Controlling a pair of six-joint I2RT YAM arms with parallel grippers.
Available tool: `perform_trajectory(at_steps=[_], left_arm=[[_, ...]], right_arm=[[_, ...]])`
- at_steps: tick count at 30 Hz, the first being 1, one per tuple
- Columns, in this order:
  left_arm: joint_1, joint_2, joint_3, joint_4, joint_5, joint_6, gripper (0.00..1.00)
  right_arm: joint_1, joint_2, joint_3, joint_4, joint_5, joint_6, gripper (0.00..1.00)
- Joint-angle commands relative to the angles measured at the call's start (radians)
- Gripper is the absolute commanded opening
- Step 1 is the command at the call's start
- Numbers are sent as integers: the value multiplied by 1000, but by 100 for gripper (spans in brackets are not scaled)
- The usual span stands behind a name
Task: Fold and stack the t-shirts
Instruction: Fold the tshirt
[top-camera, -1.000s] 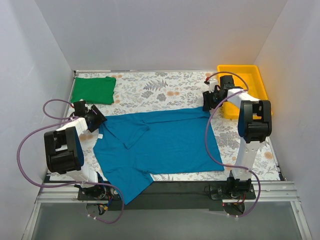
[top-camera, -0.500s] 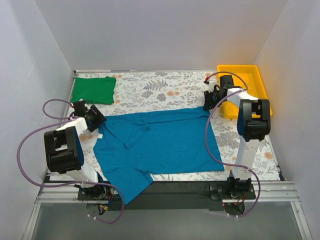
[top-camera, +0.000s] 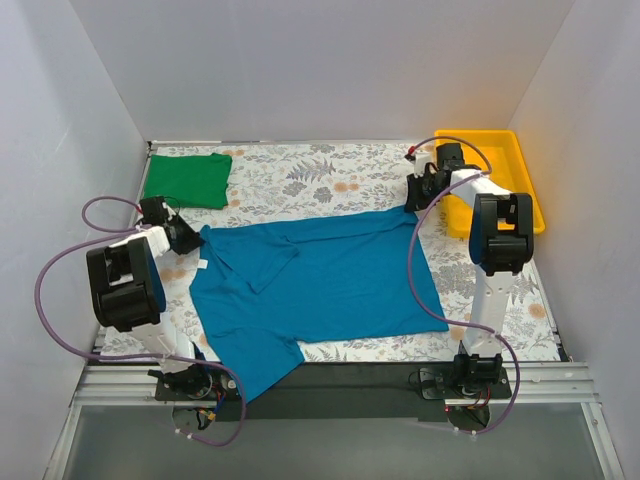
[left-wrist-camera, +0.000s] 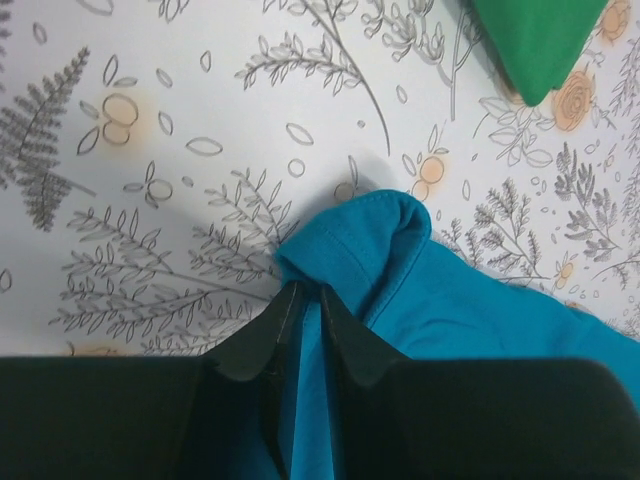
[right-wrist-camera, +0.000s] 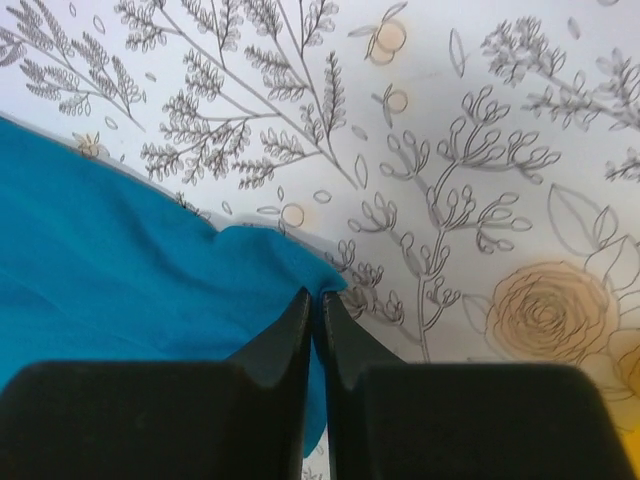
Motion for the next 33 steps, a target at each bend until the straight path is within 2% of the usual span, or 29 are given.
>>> perform_trajectory(at_steps=[1, 16, 25, 29, 33], left_arm=[[6, 39, 47, -8, 19, 4, 12], [23, 175, 200, -44, -3, -26, 7], [48, 135, 136, -33, -29, -39, 5], [54, 91, 102, -24, -32, -42, 10], [55, -15, 85, -21, -42, -55, 25]], right_arm=[[2, 31, 84, -5, -4, 10, 12], [21, 252, 557, -31, 96, 83, 10], [30, 292, 583, -28, 110, 83, 11], [28, 274, 575, -30, 100, 76, 25], [30, 226, 545, -30, 79, 53, 37]])
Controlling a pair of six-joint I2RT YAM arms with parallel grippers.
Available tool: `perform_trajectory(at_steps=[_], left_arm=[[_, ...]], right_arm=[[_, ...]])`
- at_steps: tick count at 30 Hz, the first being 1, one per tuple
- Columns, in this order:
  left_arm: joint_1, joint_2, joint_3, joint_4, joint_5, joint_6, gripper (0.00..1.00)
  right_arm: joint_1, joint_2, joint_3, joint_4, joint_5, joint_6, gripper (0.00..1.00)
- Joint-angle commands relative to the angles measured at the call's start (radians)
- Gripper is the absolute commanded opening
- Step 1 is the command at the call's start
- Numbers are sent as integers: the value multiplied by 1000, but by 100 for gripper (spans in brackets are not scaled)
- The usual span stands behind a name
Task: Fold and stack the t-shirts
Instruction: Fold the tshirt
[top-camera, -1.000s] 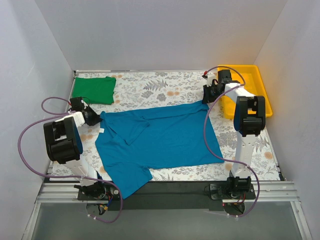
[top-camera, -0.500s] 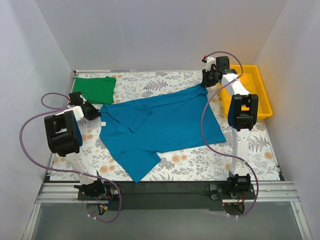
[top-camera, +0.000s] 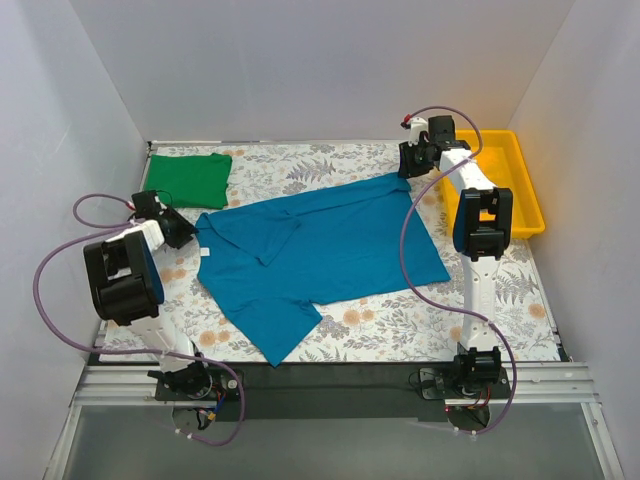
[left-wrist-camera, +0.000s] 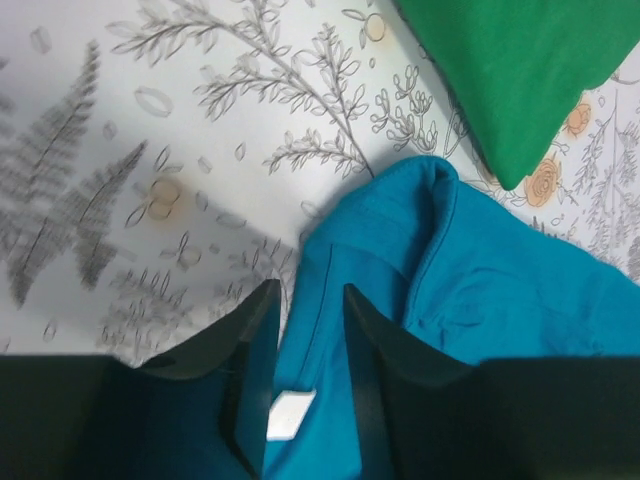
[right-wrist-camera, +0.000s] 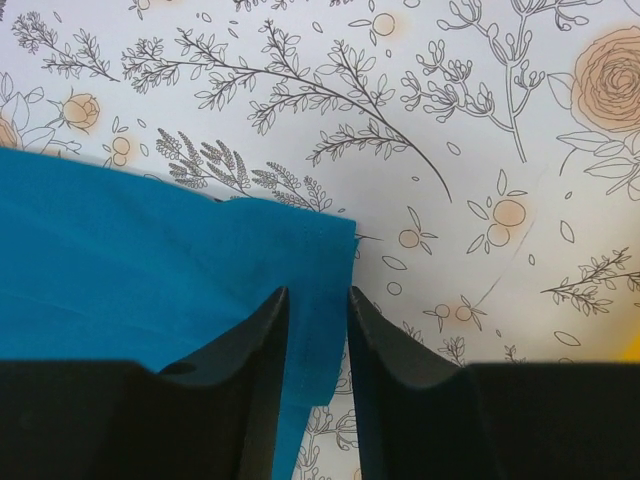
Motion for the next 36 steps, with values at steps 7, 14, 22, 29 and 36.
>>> perform_trajectory(at_steps=[7, 14, 22, 29, 36], left_arm=[[11, -394, -71, -20, -35, -12, 49], [10, -525, -123, -27, 238, 21, 51], [-96, -703, -229, -69, 415, 11, 55], [-145, -882, -286, -211, 360, -8, 56], [-144, -965, -319, -328, 254, -16, 56]], right_arm=[[28, -188, -49, 13, -20, -70, 57], [93, -461, -308, -67, -266, -327, 64], [444, -905, -854, -261, -526, -911, 66], [856, -1038, -1107, -108, -370, -872, 66], [1062, -909, -1071, 39, -132, -751, 62]])
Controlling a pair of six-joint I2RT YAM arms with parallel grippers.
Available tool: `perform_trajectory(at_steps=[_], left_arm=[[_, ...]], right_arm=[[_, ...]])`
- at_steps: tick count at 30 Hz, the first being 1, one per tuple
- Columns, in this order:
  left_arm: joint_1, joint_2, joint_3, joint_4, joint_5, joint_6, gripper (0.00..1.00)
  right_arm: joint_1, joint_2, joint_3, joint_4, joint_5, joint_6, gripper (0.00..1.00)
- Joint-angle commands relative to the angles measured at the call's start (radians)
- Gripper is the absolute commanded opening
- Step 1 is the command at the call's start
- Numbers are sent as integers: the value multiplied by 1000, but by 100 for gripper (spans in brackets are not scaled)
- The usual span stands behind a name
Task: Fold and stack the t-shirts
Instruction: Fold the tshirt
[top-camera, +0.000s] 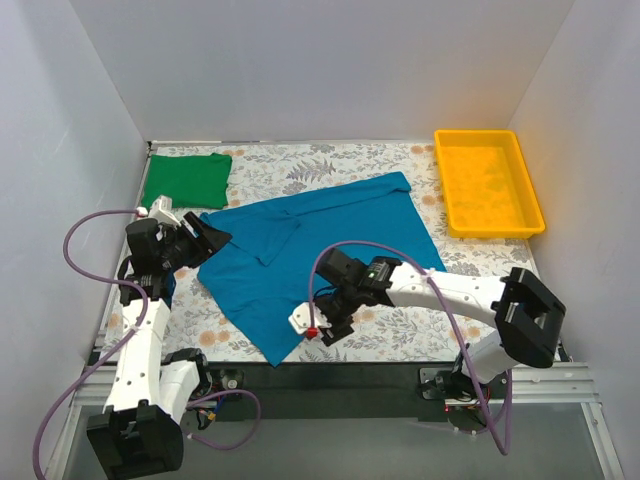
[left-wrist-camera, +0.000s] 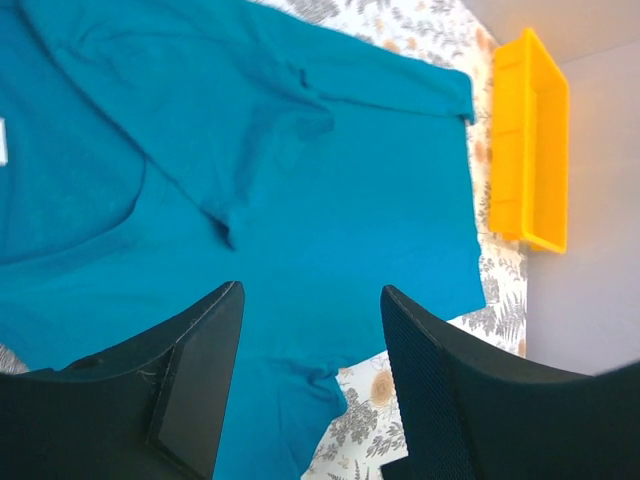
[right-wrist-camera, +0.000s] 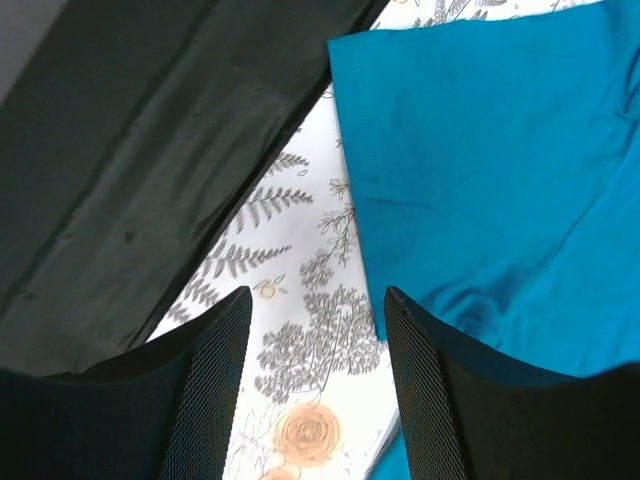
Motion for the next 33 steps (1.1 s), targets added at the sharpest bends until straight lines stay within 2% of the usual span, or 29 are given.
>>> perform_trajectory(at_steps=[1, 10, 14, 30, 33], left_arm=[[-4, -29, -13, -102, -79, -1, 56], [-4, 9, 45, -171, -158, 5, 59], [-2, -8, 53, -187, -185, 1, 60], [-4, -11, 151, -257, -194, 2, 60], [-4, -8, 172, -268, -195, 7, 60]], right_arm=[[62, 83, 49, 125, 148, 78, 62], [136, 282, 202, 168, 277, 187, 51], [154, 307, 208, 168, 279, 193, 48], [238, 398, 225, 165, 349, 187, 48], [238, 405, 221, 165, 354, 187, 43]])
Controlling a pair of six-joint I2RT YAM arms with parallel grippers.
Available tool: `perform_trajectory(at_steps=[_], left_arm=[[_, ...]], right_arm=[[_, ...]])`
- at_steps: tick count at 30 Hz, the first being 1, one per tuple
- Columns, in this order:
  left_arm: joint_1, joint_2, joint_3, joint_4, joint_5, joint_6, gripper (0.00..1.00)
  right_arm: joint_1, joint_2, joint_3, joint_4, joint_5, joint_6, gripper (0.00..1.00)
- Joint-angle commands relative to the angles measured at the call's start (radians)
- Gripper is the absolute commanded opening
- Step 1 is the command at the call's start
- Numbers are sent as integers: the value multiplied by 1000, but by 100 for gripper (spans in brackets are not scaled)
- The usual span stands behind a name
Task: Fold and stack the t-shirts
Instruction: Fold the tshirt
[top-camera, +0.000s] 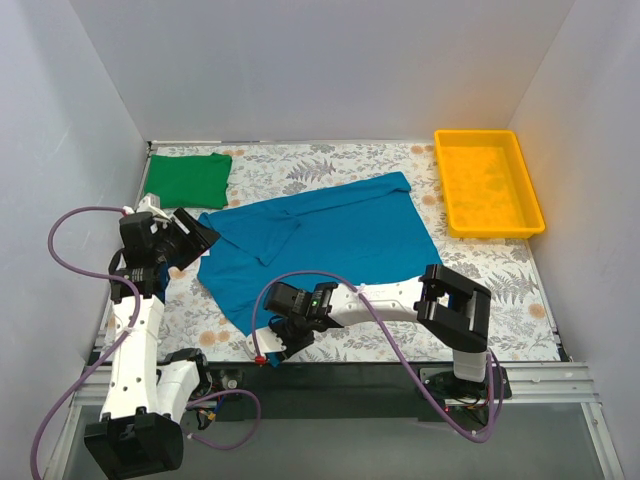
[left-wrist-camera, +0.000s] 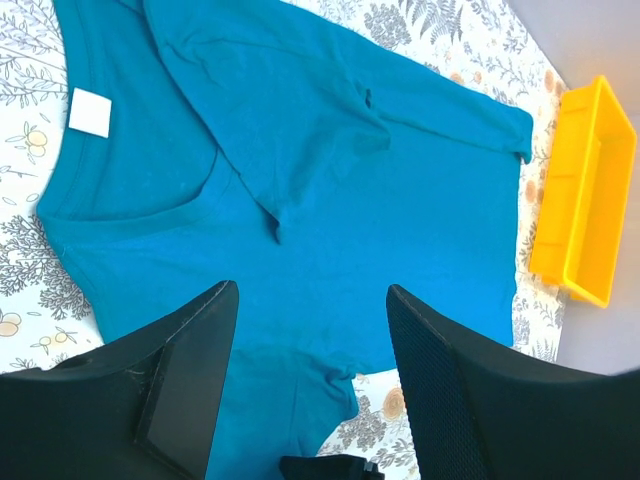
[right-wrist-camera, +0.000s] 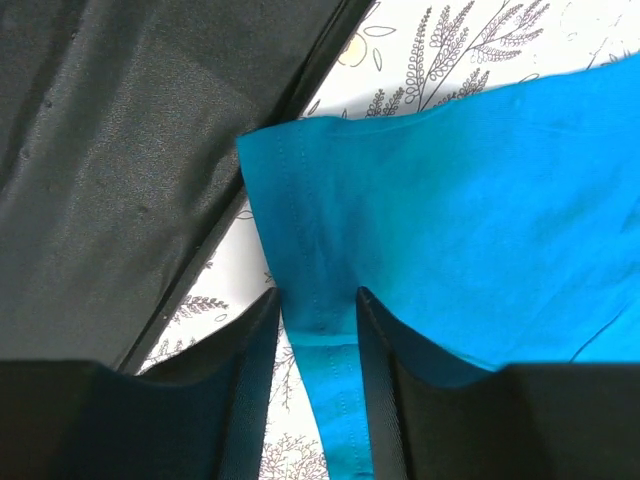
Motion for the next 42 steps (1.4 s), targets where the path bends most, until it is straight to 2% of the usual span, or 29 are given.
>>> perform_trajectory(at_steps=[1, 7, 12, 19, 32, 42], left_arm=[[-5, -7, 55, -32, -7, 8, 60], [-10, -10, 60, -35, -4, 17, 60], [-11, -5, 25, -2, 90, 3, 60], [-13, -8, 3, 9, 113, 5, 60], [-13, -2, -37, 40, 199, -29, 59], [-13, 7, -72, 63, 265, -47, 59]], right_arm=[[1, 30, 21, 8, 26, 6, 38], [-5, 43, 18, 5, 28, 14, 23], [-14, 34, 30, -1, -1, 26, 14], [-40, 20, 47, -23, -72, 43, 1], [-144, -26, 107, -130, -236, 26, 1], [-210, -62, 99, -146, -326, 15, 1]])
